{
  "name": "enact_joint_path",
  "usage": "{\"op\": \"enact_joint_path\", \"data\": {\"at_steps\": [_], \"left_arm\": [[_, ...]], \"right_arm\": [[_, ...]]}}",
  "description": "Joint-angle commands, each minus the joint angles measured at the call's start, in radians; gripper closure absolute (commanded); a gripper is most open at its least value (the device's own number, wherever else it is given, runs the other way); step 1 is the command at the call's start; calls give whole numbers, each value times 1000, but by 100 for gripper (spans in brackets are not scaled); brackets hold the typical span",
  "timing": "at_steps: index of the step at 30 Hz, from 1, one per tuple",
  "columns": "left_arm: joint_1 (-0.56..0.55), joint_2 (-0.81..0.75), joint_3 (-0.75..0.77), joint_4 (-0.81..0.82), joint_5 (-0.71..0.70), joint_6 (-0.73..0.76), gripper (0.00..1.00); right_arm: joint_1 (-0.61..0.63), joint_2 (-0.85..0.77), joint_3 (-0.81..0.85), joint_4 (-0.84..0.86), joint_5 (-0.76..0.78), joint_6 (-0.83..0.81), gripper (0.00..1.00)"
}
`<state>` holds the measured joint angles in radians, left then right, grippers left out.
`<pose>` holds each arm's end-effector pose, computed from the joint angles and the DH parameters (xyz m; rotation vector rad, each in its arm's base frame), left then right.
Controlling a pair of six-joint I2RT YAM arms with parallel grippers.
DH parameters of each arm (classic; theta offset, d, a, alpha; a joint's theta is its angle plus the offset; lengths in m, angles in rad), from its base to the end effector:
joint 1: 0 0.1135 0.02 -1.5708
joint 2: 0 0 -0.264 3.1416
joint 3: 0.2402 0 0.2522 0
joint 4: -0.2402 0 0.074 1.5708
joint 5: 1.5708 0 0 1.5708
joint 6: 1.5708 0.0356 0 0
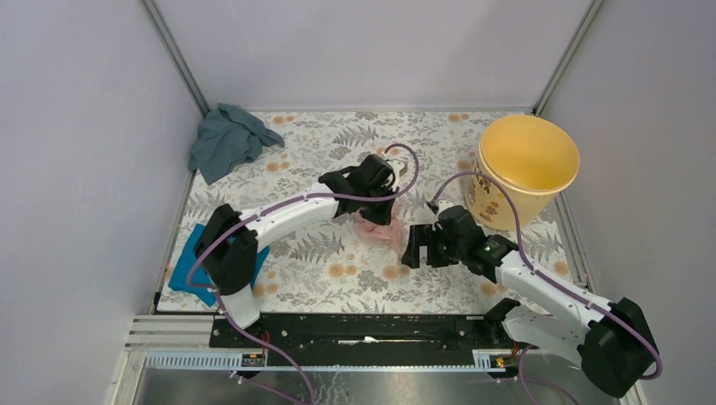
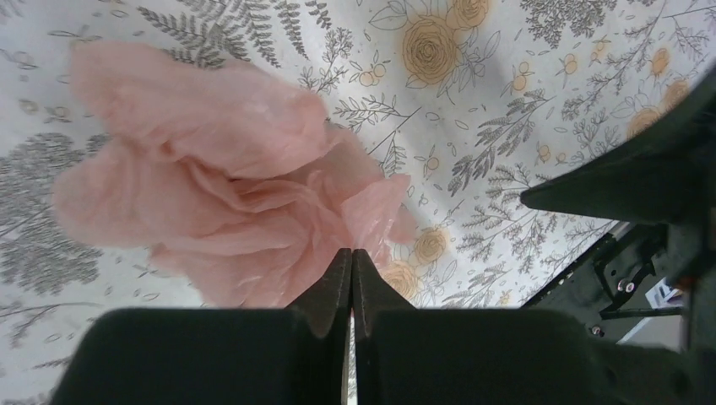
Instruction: Put the trash bags into the trash bin
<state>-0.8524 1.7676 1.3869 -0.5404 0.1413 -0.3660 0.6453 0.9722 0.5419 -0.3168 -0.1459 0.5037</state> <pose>0.2512 -0.2950 0.2501 0.6891 2.5188 -0.6546 0.1559 0.1238 0.2097 -0.2490 2.4159 0.7251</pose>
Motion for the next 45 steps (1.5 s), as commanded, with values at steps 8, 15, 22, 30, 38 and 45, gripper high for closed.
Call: {"op": "enact_joint_path", "data": {"at_steps": [8, 15, 22, 30, 38, 45], "left_arm": [[1, -334, -110, 173, 26, 27, 100], [1, -426, -172, 262, 46, 47, 100], [2, -458, -193, 310, 134, 42, 100], [2, -507, -224, 350, 132, 51, 100], [3, -583, -267, 347, -168, 47, 100], [14, -667, -307, 364, -396, 28, 100]], "right_arm": [[10, 42, 64, 199, -32, 51, 16], [10, -161, -15, 381, 18, 26, 12], [10, -228, 1, 368, 43, -2, 9], [11, -184, 38, 330, 80, -2, 43], [10, -270, 34, 162, 235, -22, 79], [10, -338, 23, 69, 307, -37, 97]]}}
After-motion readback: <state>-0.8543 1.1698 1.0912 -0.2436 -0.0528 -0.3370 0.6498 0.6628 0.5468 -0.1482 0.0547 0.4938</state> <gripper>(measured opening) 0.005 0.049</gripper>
